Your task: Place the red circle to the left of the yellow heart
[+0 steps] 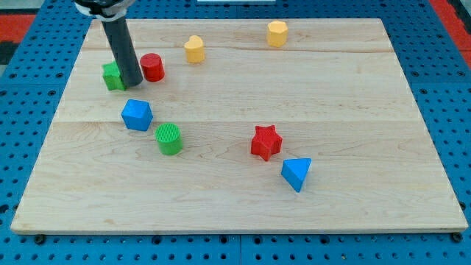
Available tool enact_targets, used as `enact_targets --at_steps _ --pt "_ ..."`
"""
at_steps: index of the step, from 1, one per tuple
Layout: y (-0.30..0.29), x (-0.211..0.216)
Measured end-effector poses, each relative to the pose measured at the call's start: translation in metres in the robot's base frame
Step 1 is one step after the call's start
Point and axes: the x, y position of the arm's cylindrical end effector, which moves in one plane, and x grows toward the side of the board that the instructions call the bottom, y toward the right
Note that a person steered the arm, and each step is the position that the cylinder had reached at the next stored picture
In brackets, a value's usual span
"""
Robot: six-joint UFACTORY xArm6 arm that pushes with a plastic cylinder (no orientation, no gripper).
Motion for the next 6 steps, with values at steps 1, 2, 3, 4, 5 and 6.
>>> enact_targets --at_steps 1,2,3,4,5,6 --pt "-0.007 0.003" --pt "0.017 0.004" --pt "0.039 0.000" --pt "0.040 -0.015" --pt "0.040 -0.029" --pt "0.031 -0.041"
